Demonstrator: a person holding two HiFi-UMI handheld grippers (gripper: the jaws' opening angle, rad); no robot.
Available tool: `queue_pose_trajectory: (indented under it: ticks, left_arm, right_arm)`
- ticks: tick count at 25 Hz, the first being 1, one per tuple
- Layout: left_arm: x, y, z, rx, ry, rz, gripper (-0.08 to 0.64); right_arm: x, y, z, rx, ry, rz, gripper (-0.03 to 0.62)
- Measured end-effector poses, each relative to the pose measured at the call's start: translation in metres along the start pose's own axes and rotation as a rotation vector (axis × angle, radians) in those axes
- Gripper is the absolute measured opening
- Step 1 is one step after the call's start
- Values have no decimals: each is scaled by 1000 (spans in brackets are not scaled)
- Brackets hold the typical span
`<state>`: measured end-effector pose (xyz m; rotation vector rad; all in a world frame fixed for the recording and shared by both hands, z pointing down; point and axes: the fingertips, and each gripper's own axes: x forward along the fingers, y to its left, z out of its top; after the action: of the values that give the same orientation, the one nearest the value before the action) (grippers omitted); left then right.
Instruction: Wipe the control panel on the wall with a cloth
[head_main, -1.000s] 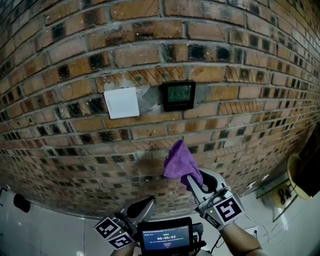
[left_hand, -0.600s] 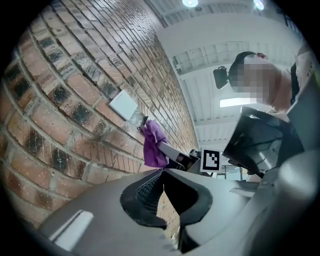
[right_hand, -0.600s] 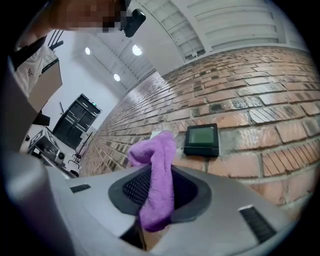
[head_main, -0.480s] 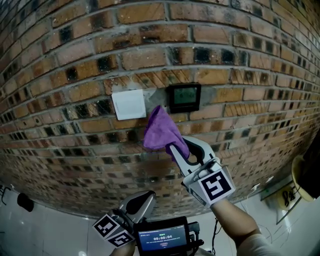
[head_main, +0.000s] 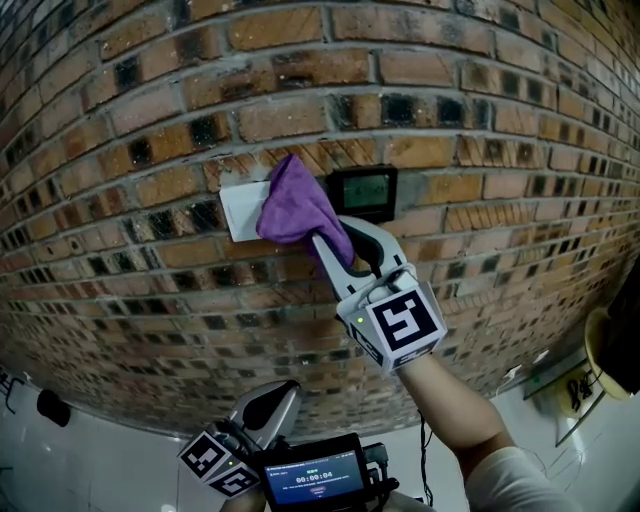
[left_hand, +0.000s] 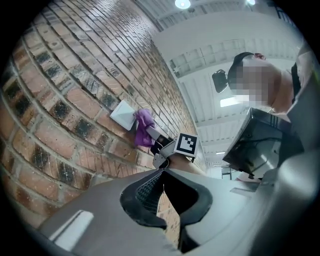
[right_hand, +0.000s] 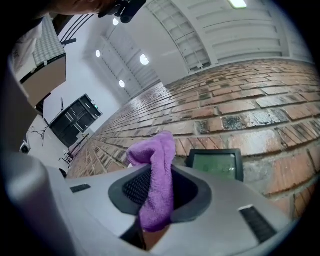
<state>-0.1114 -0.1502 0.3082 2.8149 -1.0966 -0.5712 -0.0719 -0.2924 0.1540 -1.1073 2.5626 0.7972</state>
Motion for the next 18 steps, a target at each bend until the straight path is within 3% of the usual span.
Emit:
queue_pose_trajectory:
  ticks: [18]
  left_arm:
    - [31, -14, -8, -1, 10, -51, -12]
  right_arm:
    - [-32, -65, 1, -26, -10, -115, 103]
